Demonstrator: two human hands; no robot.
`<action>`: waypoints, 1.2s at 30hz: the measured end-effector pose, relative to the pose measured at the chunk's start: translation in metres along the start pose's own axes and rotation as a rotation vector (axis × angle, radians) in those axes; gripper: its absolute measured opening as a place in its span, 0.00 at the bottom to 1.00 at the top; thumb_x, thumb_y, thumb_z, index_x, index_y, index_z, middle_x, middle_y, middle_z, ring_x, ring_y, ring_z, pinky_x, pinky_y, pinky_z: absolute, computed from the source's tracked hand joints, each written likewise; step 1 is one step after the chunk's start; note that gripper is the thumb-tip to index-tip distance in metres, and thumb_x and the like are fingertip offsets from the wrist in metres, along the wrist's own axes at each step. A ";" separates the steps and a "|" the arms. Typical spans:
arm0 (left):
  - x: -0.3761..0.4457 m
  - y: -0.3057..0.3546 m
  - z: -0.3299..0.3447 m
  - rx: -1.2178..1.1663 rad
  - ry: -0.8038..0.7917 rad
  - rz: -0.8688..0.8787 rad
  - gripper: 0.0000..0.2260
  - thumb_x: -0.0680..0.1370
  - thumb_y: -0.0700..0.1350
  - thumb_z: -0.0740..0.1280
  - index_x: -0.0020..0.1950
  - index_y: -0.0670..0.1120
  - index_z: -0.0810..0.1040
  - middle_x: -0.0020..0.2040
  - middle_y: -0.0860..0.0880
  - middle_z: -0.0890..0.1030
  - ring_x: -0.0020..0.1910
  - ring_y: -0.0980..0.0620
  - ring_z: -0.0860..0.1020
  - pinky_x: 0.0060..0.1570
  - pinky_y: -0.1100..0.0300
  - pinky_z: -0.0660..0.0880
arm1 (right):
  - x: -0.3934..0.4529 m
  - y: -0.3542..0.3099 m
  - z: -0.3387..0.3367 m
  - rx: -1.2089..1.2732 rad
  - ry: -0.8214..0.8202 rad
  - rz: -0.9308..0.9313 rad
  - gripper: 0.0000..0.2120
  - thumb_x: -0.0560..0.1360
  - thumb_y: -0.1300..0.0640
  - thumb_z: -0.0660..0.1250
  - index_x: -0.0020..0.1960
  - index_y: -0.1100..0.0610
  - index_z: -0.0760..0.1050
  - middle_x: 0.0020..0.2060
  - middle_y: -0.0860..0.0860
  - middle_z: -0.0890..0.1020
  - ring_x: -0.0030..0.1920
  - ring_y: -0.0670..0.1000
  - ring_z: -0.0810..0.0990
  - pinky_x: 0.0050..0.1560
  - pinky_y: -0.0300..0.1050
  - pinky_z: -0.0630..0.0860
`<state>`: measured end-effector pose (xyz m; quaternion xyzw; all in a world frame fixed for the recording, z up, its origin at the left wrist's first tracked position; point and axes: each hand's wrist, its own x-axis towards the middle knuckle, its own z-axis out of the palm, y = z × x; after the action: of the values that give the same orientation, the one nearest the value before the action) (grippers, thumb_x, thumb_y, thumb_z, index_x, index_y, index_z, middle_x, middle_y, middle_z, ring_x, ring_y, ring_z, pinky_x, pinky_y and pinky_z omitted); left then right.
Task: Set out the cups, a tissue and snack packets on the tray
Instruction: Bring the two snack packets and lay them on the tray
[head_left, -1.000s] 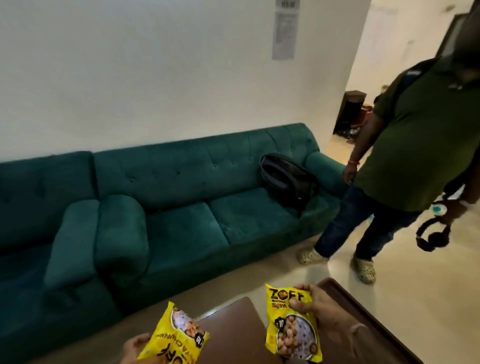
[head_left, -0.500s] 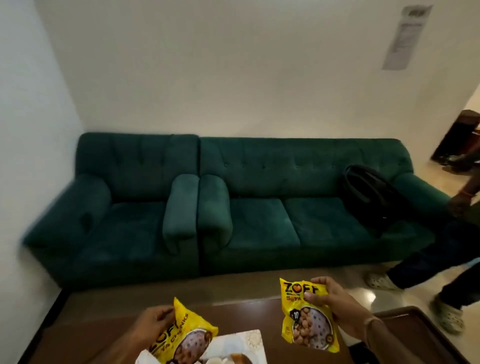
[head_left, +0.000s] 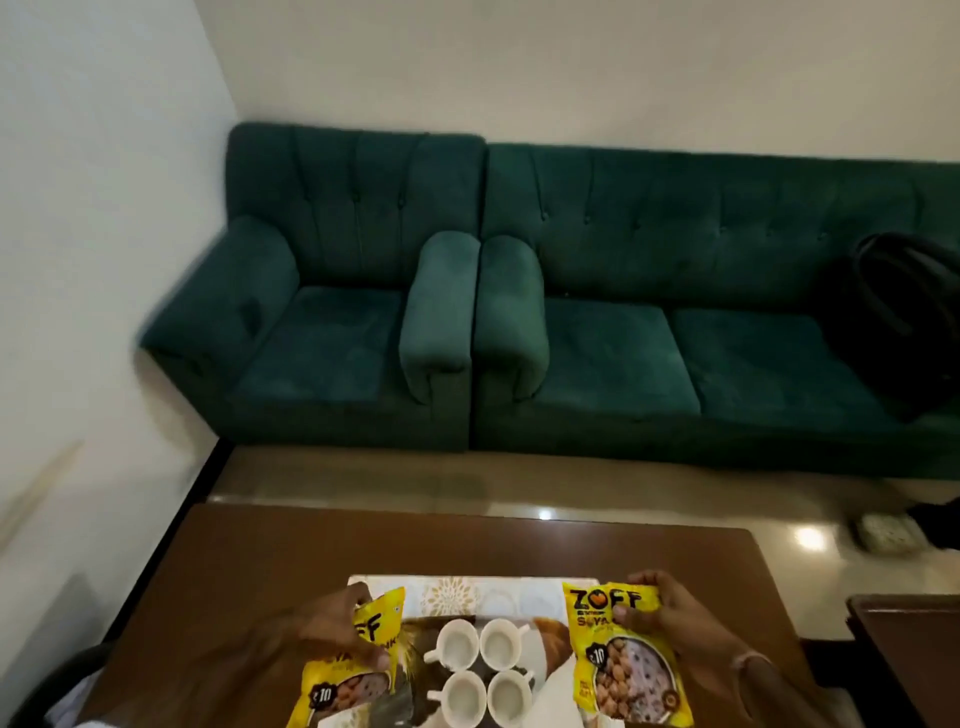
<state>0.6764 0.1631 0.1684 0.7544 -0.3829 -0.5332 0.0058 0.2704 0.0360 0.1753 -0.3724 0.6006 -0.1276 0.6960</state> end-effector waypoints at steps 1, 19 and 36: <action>0.002 -0.001 0.002 0.012 -0.014 -0.003 0.21 0.77 0.45 0.71 0.67 0.39 0.73 0.64 0.38 0.79 0.63 0.40 0.78 0.62 0.49 0.74 | 0.008 0.009 0.003 -0.016 -0.006 0.003 0.29 0.64 0.67 0.78 0.61 0.62 0.68 0.49 0.67 0.84 0.43 0.67 0.84 0.43 0.58 0.81; 0.116 -0.050 0.059 0.066 -0.260 -0.026 0.17 0.71 0.39 0.75 0.57 0.45 0.78 0.52 0.46 0.85 0.51 0.48 0.83 0.50 0.54 0.80 | 0.109 0.126 0.026 -0.337 0.174 -0.004 0.16 0.68 0.63 0.77 0.50 0.53 0.75 0.46 0.57 0.84 0.47 0.59 0.83 0.53 0.59 0.80; 0.157 -0.066 0.090 0.390 -0.078 0.137 0.23 0.69 0.50 0.77 0.61 0.46 0.77 0.55 0.47 0.82 0.50 0.48 0.80 0.47 0.56 0.76 | 0.125 0.158 0.047 -0.673 0.281 -0.135 0.17 0.70 0.59 0.76 0.54 0.53 0.71 0.43 0.53 0.82 0.43 0.55 0.79 0.42 0.43 0.71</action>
<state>0.6635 0.1537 -0.0239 0.6922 -0.5292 -0.4761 -0.1190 0.3021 0.0841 -0.0235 -0.5982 0.6727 -0.0186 0.4351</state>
